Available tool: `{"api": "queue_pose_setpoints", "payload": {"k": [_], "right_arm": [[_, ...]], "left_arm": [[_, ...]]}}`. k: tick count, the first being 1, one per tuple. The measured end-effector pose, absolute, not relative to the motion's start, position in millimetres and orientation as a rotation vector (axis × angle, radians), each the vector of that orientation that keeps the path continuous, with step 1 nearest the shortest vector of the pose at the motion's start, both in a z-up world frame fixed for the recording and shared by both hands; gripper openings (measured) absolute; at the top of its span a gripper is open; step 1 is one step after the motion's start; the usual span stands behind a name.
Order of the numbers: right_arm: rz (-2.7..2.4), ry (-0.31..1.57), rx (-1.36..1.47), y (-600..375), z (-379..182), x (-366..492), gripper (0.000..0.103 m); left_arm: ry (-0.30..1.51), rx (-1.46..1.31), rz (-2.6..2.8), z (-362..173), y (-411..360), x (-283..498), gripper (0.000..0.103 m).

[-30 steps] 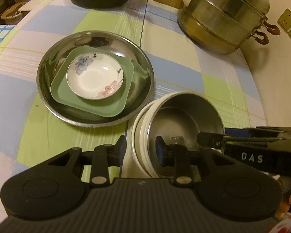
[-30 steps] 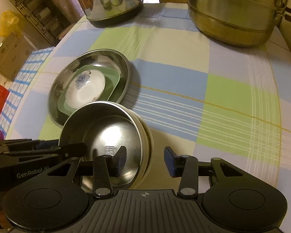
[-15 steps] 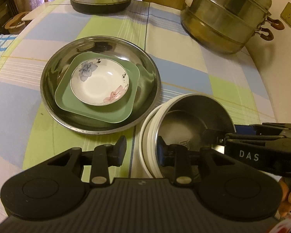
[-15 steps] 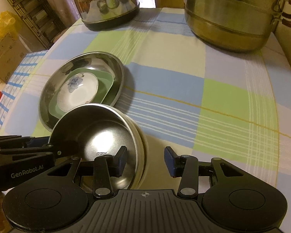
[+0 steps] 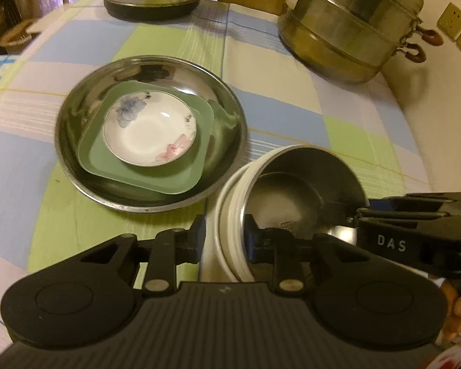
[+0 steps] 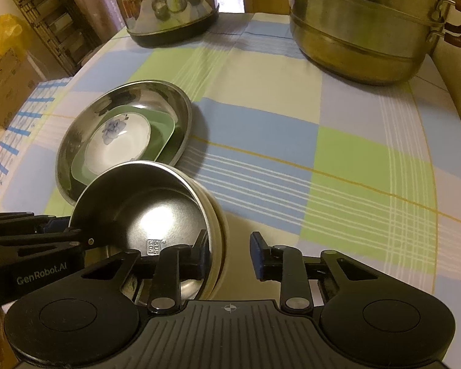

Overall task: Organize plates and bowls
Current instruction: 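Lift the bowl stack and carry it over the steel basin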

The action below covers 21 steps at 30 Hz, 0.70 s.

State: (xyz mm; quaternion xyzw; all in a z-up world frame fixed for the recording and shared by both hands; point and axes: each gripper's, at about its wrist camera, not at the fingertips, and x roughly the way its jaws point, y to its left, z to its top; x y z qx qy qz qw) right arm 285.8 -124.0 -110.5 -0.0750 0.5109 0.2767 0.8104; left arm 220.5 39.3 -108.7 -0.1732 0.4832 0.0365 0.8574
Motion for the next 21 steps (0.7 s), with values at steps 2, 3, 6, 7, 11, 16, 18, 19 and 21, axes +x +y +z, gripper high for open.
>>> {"api": "queue_pose_setpoints", "payload": {"k": [2,3,6,7,11,16,18,19,21], "right_arm": [[0.605,1.105,-0.140,-124,-110,287,0.016],[0.609,1.103,-0.146,-123,-110,286,0.016],[0.617,1.106,-0.140,-125,-110,287,0.015],[0.619,1.108,-0.140,-126,-110,287,0.015],[0.625,1.096,-0.158,-126,-107,286,0.014],[0.643,1.095,-0.169,-126,-103,285,0.013],[0.646,1.094,-0.173,-127,-104,284,0.013],[0.646,1.094,-0.172,-128,-105,284,0.013],[0.645,1.100,-0.178,-127,-106,286,0.013]], "left_arm": [[1.017,-0.368,0.077,-109,39,220,0.020],[1.018,-0.357,0.076,-109,38,220,0.020],[1.023,-0.345,0.081,-107,35,220,0.020],[1.028,-0.339,0.084,-106,34,220,0.020],[1.043,-0.345,0.086,-103,31,217,0.020],[1.036,-0.353,0.101,-101,29,212,0.020],[1.031,-0.354,0.103,-100,28,213,0.020],[1.030,-0.353,0.106,-100,28,213,0.020],[1.023,-0.353,0.109,-100,28,215,0.020]]}}
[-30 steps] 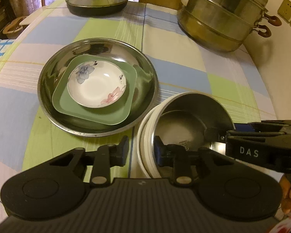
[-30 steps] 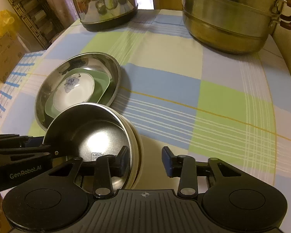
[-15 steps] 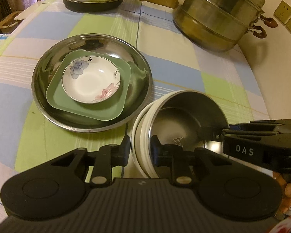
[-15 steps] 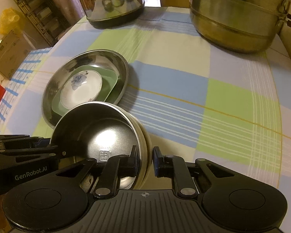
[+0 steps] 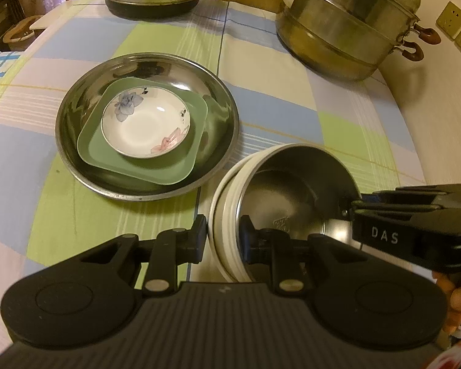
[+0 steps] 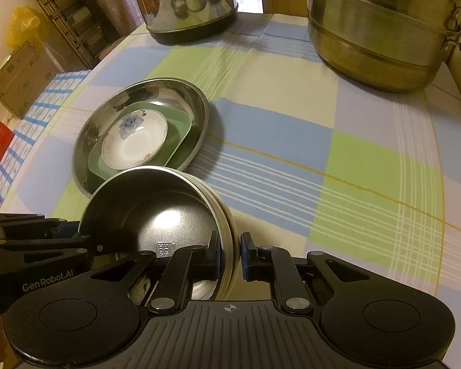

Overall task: Organize plates and bowls
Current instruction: 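Lift the bowl stack and carry it over the steel basin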

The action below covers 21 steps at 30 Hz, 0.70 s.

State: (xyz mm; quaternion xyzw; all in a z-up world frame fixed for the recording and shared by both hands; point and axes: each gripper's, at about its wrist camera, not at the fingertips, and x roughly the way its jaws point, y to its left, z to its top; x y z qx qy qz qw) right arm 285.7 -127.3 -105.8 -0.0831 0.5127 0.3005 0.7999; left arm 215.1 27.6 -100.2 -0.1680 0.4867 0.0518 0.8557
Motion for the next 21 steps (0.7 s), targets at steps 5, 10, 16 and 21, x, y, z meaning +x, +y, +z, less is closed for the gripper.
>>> {"api": "queue_pose_setpoints", "payload": {"k": [5,10,16,21], "right_arm": [[0.635,1.119,-0.154,-126,-111,294,0.013],[0.646,1.145,-0.098,-130,-112,303,0.015],[0.671,1.168,-0.096,-131,-111,310,0.015],[0.686,1.166,-0.099,-134,-106,310,0.014]], "left_arm": [[1.023,-0.380,0.133,-105,32,222,0.020],[1.034,-0.411,0.138,-106,36,224,0.020],[1.051,-0.439,0.157,-104,36,224,0.021],[1.044,-0.436,0.169,-98,31,221,0.021]]}}
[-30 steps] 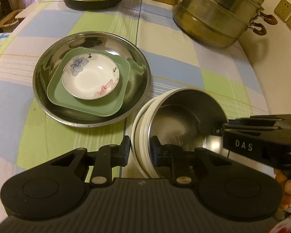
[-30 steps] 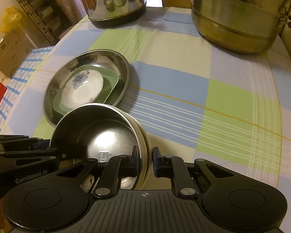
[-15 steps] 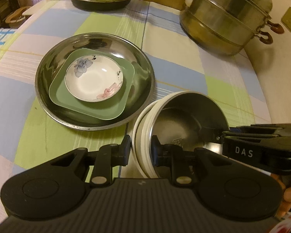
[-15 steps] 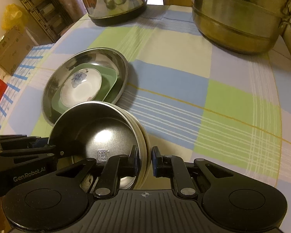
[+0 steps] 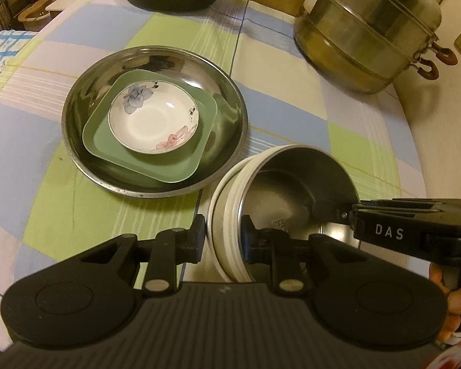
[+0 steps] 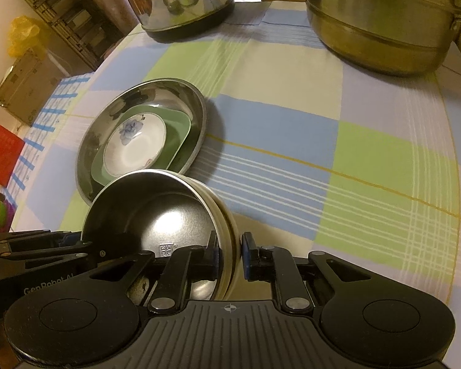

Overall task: Organize plates and bowls
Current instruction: 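Lift the bowl stack and carry it over the steel basin, then lower the bowl stack onto the green plate and open the left gripper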

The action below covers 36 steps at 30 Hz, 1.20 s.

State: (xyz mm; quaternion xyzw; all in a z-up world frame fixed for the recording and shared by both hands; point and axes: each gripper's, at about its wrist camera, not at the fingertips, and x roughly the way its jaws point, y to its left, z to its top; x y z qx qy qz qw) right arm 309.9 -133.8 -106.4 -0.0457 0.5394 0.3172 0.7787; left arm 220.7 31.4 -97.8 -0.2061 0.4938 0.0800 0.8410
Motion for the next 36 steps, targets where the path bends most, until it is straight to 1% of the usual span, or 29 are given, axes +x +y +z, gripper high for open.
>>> {"api": "queue_pose_setpoints", "payload": {"k": [11,17,26,36], "right_arm": [[0.682,1.146,-0.109,-132,-85,307,0.014],[0.646,1.116,-0.098,-124,-69,307,0.014],[0.622,1.078,-0.086,-84,-47,310,0.014],[0.623,1.088,-0.091,-23,-54,330,0.013]], "left_arm": [[1.009,-0.429,0.155,-75,34,219,0.021],[0.983,-0.413,0.116,-63,47,224,0.021],[0.939,-0.400,0.104,-43,89,231,0.021],[0.930,-0.397,0.134,-44,148,253,0.021]]}}
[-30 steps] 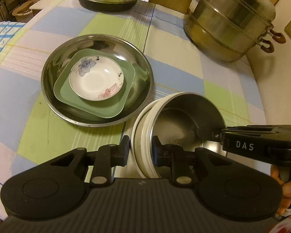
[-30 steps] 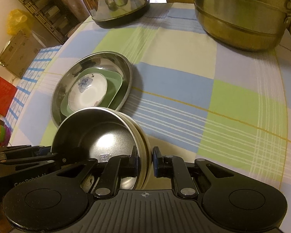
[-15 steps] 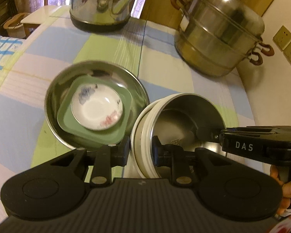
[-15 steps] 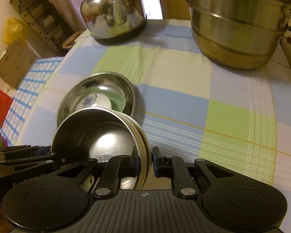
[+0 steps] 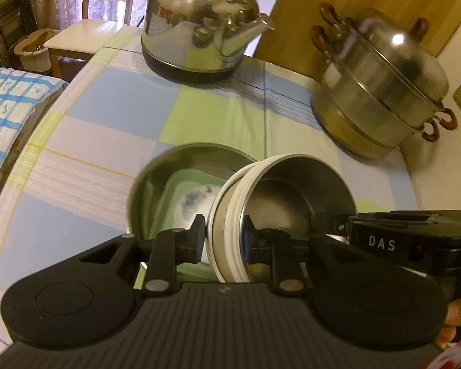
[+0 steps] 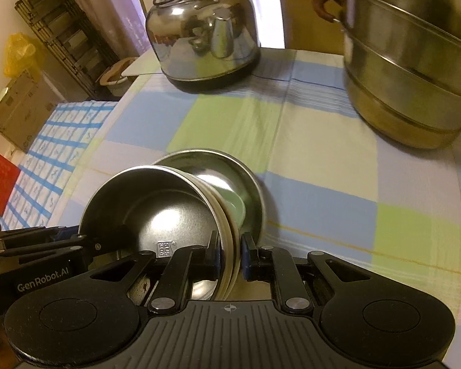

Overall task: Organize plates and bowls
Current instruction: 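Lower the bowl stack onto the green plate and open the left gripper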

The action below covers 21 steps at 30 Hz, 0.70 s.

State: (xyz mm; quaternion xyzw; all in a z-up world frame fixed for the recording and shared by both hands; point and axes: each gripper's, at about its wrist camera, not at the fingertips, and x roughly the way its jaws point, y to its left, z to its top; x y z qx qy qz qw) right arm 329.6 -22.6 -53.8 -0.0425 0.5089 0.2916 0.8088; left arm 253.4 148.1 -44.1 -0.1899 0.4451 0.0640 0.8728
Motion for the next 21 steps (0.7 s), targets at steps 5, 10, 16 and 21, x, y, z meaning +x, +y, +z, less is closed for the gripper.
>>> {"api": "queue_pose_setpoints", "payload": {"k": [5,10,16,21], "right_arm": [[0.598,1.109,-0.106,-1,-66,342,0.012],[0.571,1.139,-0.109,11,-78,354,0.012],[0.543,1.167,-0.122,19,-88,362,0.011],[0.529,1.190,-0.125,24,-95,365,0.011]], "left_arm": [[0.951,-0.391,0.128,-53,165,272,0.021],[0.981,-0.395,0.111,-67,177,285,0.021],[1.023,-0.411,0.093,-81,184,295,0.021],[1.053,-0.417,0.090,-88,187,300,0.020]]}}
